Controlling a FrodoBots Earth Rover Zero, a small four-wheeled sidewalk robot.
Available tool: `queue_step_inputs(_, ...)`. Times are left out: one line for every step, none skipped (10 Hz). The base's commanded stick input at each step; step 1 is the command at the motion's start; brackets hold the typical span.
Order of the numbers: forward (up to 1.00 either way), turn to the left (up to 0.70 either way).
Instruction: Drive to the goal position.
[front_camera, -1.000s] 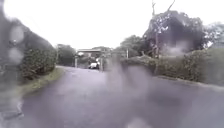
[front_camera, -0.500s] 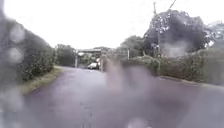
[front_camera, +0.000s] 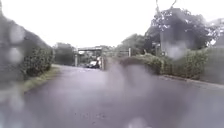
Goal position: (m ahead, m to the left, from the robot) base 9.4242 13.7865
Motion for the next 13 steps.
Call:
queue_step_inputs(0.7,0.0)
queue_step_inputs(0.7,0.0)
queue_step_inputs(0.7,0.0)
queue_step_inputs(0.7,0.0)
queue_step_inputs(0.7,0.0)
queue_step_inputs(0.7,0.0)
queue_step_inputs(0.7,0.0)
queue_step_inputs(0.7,0.0)
queue_step_inputs(0.7,0.0)
queue_step_inputs(0.7,0.0)
queue_step_inputs(0.7,0.06)
queue_step_inputs(0.7,0.17)
queue_step_inputs(0.7,0.3)
